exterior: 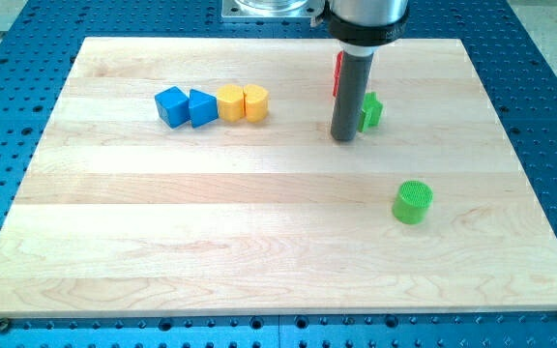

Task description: Push the green star slightly up

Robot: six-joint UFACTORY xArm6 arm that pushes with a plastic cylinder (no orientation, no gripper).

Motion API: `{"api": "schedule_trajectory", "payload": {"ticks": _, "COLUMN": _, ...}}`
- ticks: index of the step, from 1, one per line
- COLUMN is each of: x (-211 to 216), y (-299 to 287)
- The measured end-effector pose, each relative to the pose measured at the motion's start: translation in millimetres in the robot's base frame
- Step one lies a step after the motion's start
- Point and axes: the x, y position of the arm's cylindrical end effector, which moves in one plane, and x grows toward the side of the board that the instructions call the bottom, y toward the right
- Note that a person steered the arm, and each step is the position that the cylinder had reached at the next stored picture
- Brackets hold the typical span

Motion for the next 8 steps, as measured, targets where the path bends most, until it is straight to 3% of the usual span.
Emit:
{"api": "schedule_trajectory", "payload": {"ticks": 1, "x": 40.9, "y": 19.0}}
{"api": "schedule_trajectory", "payload": {"ticks": 2, "x": 32.7, "y": 54.8}}
{"api": "schedule_trajectory", "payload": {"ticks": 4, "x": -24.5, "y": 42.6}}
{"api": "schedule_trajectory", "payload": {"ticks": 7, "x": -28.8, "y": 33.6}}
{"api": "schedule_trajectory", "payload": {"ticks": 8, "x": -11.3, "y": 33.6}}
